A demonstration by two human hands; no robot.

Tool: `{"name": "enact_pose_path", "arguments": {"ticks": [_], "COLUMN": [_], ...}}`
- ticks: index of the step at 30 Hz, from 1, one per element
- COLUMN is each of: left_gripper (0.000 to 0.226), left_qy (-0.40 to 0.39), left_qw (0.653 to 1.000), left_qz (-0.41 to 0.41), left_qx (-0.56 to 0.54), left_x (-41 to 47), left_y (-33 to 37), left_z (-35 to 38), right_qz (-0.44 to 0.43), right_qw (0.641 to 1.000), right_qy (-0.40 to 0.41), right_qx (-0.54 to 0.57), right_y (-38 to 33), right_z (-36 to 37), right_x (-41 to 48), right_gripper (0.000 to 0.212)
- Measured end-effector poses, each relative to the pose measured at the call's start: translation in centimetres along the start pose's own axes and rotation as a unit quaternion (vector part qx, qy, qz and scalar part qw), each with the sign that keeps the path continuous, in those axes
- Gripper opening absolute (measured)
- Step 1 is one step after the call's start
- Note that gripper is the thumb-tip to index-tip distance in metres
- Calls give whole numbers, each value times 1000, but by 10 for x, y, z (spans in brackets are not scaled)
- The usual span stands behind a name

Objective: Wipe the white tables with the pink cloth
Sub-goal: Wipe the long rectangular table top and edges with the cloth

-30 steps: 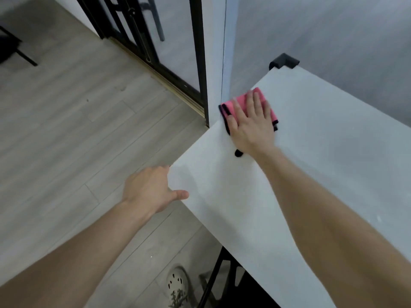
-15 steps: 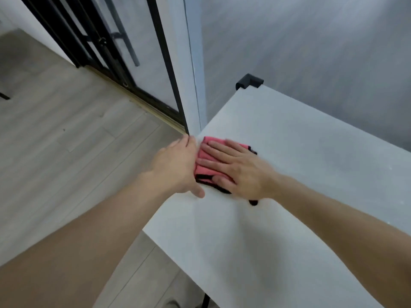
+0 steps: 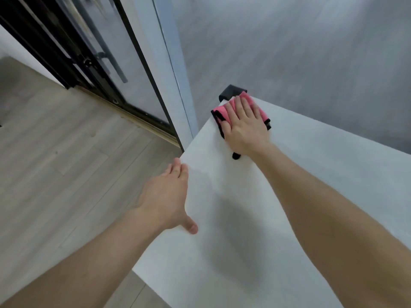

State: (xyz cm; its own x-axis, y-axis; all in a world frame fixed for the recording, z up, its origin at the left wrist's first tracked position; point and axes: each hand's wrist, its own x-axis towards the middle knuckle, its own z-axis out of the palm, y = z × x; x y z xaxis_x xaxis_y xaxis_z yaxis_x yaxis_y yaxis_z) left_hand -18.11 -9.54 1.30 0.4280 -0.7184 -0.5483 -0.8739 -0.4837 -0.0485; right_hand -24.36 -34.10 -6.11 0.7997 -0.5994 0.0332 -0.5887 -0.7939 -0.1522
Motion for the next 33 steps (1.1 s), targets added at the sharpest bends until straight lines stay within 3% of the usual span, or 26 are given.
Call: {"name": "enact_pose_path", "arguments": {"ticks": [3,4,8,9,12,13,14,16,17,18,19,22,23,25,27,28,31,33], "left_gripper": [171,171,171,171,166,166,168,171,172,172,172,172,169,142,84,67,49,39], "left_qy": [4,4,-2,1,24,26,19,4,4,6,8,6,3,3,70,128,300,357], "left_qw": [1000,1000,1000,999,999,999,999,1000,1000,1000,1000,998,998,995,983,970,919,886], "left_qz": [4,7,8,8,16,17,15,7,2,-2,-3,9,12,14,71,110,230,293], "left_qx": [7,6,25,31,32,27,21,17,19,23,26,54,65,101,154,174,111,39], "left_x": [-1,-2,-1,0,0,0,-1,1,1,1,1,1,2,10,25,36,89,119], "left_y": [-2,-3,0,0,-4,-5,-4,-3,-3,-3,-3,-2,-3,-6,-16,-21,-33,-33], "left_z": [-1,-1,-5,-5,-3,-2,-2,-1,-1,-1,-1,-2,-5,-16,-29,-35,-34,-16], "right_qz": [-190,-203,42,22,-223,-254,-219,-6,88,128,100,-123,-145,-65,91,161,286,253], "right_qw": [981,979,999,999,974,966,974,1000,996,991,995,992,988,997,995,987,957,967], "right_qy": [-20,-28,-18,-4,-43,-55,-55,-29,-19,-9,2,-34,-44,-43,-27,-17,31,20], "right_qx": [-13,-5,27,25,5,7,4,6,18,25,21,11,15,13,8,11,23,28], "right_y": [-28,-19,-11,-28,-46,-29,-10,22,24,10,-11,-52,-44,-4,44,61,40,-9], "right_z": [15,10,-3,4,10,4,-4,-15,-14,-8,-2,10,4,-10,-18,-17,-4,0], "right_x": [-30,-26,5,-4,-62,-61,-49,-15,-4,0,-5,-64,-79,-89,-90,-86,-44,-3], "right_gripper": [67,64,73,77,66,63,64,65,66,67,68,68,67,68,70,70,68,66]}}
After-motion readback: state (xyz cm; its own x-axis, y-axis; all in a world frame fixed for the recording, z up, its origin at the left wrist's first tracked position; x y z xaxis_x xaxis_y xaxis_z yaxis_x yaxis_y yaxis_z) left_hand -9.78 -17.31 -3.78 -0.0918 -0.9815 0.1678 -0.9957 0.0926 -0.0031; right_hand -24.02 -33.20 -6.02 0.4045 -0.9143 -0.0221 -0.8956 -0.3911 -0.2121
